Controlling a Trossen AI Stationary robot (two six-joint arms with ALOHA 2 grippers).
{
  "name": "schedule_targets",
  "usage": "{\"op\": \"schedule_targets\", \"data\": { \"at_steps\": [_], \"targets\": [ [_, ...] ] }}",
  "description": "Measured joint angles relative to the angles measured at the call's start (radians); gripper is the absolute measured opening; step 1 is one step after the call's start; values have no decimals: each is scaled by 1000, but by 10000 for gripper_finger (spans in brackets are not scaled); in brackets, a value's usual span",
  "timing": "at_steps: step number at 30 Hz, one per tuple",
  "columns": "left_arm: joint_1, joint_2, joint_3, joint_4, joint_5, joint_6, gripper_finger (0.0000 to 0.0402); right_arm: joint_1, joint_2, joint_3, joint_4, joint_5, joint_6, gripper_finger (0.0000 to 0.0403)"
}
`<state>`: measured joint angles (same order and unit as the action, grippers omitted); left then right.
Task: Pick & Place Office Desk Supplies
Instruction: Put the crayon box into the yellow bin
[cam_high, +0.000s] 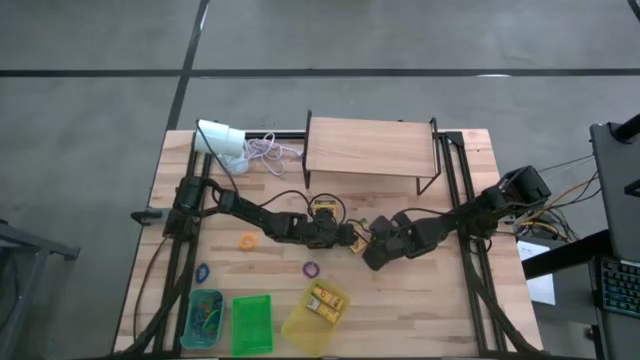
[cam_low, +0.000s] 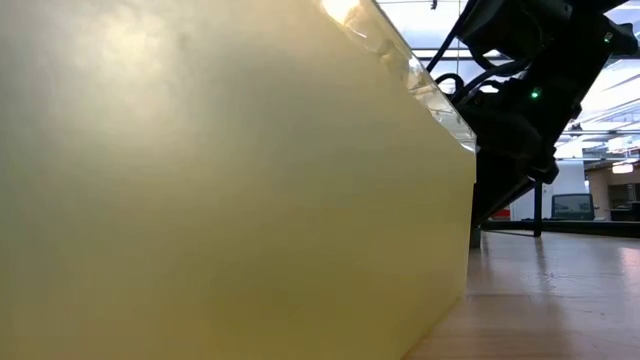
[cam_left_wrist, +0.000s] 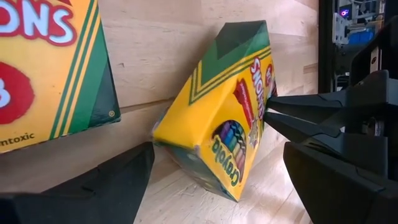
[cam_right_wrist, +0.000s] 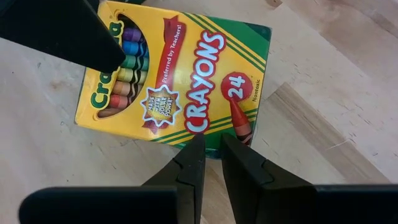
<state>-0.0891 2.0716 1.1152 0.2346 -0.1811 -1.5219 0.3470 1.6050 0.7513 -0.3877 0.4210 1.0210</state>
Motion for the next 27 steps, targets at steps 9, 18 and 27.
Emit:
{"op": "schedule_targets", "data": {
  "at_steps": [9,18,27],
  "targets": [
    [4,0,-2,24,-33,40,366,0,0,-1,1,-4,0,52],
    [18,8,11,35,-40,69,366,0,0,-2,6,-7,0,52],
    [18,11,18,34,-35,103,366,0,1,-2,10,-6,0,52]
  ]
}}
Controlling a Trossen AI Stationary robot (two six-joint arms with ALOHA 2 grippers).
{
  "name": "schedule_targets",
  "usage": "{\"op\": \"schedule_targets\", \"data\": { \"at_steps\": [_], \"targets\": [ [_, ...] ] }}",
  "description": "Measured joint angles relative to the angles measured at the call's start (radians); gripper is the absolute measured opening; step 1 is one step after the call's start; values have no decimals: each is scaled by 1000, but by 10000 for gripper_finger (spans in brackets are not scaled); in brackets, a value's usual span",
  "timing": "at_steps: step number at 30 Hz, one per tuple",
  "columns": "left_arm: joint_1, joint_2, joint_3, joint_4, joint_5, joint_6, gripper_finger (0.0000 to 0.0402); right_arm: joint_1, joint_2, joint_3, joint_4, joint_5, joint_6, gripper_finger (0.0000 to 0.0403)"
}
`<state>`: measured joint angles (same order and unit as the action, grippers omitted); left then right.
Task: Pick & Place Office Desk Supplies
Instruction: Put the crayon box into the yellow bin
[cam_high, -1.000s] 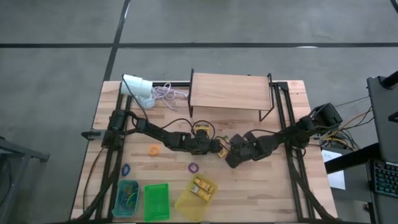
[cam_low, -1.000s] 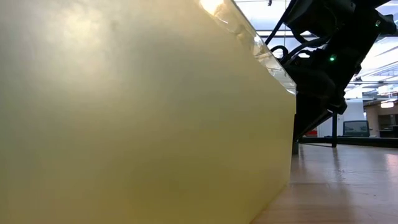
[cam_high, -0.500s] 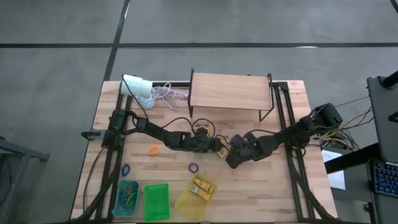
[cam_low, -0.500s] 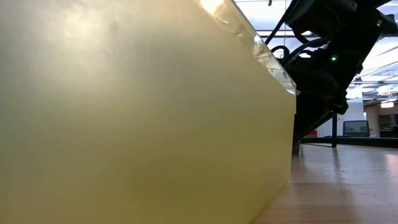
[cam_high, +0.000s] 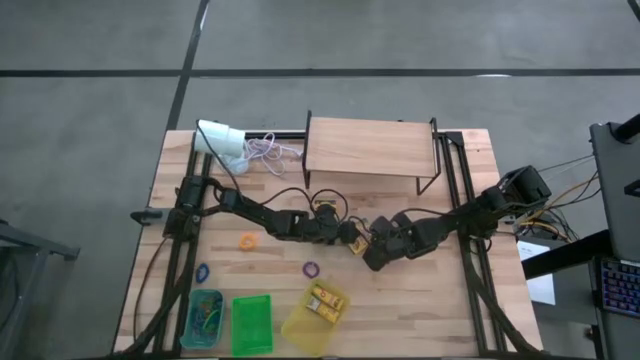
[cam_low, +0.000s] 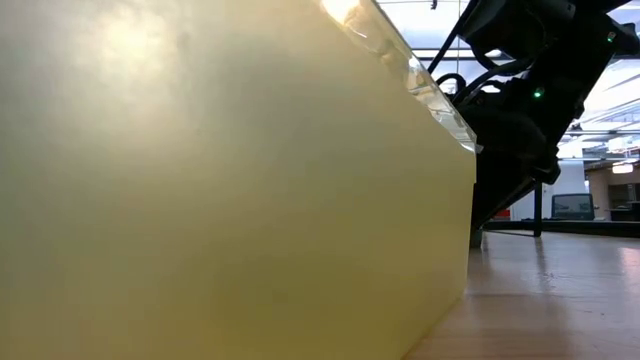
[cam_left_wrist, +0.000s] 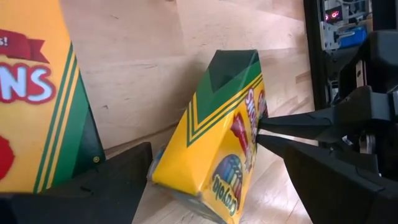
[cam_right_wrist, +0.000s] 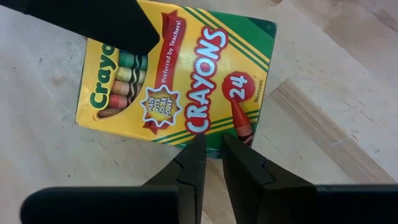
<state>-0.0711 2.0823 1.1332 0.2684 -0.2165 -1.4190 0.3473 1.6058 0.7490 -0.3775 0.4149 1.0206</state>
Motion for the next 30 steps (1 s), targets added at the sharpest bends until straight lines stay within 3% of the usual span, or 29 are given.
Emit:
{"op": "schedule_targets", "data": {
  "at_steps": [30],
  "targets": [
    [-4,0,0,2,8,36,366,-7,4,-1,103,15,-38,52]
  ]
}}
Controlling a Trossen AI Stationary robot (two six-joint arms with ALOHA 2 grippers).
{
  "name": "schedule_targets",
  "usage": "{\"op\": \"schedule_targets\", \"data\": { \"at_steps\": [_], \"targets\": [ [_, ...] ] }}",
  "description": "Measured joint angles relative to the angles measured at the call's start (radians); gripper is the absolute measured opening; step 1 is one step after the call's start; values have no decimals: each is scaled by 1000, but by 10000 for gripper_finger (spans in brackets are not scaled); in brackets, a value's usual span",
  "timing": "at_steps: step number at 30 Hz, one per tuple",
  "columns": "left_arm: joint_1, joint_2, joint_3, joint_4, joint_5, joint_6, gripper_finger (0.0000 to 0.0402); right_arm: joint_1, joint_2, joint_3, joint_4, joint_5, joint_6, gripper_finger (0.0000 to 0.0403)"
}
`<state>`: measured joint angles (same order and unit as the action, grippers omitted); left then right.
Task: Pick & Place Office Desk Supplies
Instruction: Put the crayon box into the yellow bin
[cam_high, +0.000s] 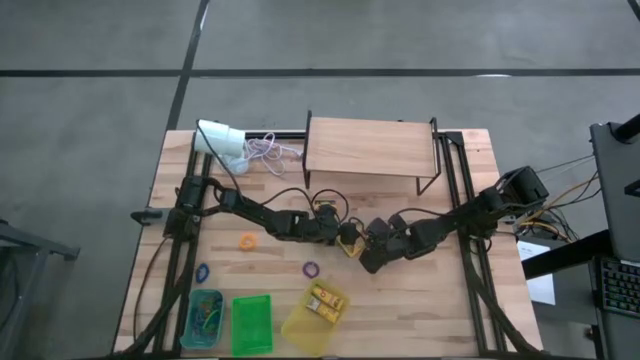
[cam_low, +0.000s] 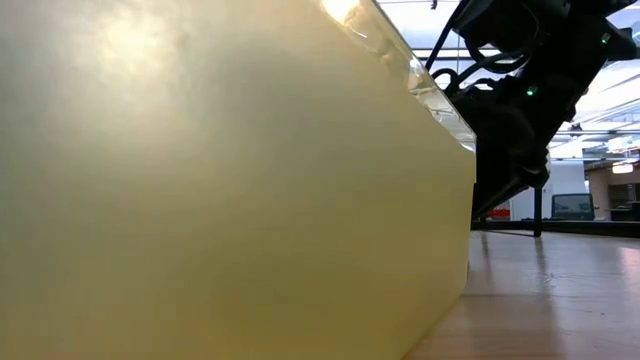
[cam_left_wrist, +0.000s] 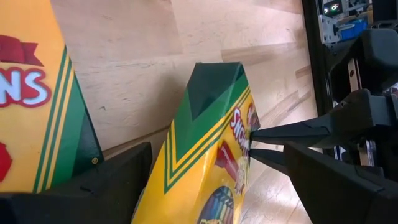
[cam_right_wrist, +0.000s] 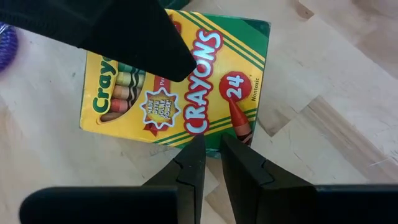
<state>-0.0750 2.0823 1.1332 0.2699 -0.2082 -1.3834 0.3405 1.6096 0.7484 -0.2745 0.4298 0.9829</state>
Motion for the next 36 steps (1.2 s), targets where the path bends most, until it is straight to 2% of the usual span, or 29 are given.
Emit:
{"op": "schedule_targets", "data": {
  "at_steps": [36],
  "targets": [
    [0,-1,0,2,0,-3,366,0,-2,2,0,15,-15,52]
  ]
}}
